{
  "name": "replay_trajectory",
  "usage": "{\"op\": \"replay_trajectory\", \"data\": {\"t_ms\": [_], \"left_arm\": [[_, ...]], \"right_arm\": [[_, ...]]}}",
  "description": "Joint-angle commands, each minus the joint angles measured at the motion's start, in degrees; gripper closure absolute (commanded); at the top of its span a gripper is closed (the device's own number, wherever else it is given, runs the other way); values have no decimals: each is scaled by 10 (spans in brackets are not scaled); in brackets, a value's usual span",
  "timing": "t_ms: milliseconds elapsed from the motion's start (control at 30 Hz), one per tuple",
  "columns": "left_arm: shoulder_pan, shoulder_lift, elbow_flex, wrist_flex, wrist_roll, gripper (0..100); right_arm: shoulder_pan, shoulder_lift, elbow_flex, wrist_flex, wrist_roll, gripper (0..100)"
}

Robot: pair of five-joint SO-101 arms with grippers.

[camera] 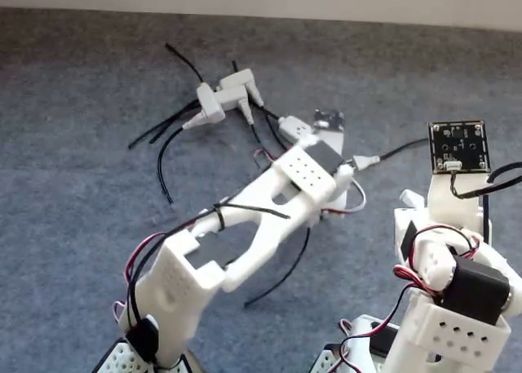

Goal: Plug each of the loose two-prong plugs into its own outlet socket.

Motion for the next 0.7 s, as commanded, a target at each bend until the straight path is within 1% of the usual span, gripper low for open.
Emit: {"op": "replay_trajectory", "data": {"t_ms": [0,67,167,300,400,533,667], "left_arm": [[25,-18,-19,27,-4,988],[21,-6,-19,28,-21,967],[7,19,-19,29,-24,898],[0,36,-36,55,-25,825],[7,31,-65,86,-27,816],[1,34,-92,118,-27,814],[0,35,-88,122,-28,814]], "right_arm": [[7,-8,-4,-12,0,962],[6,-8,-4,-13,0,962],[2,-8,-3,-13,0,962],[-36,-8,1,-12,0,962],[-51,-8,1,0,0,962],[-53,-8,0,3,0,962],[-53,-8,0,3,0,962]]}}
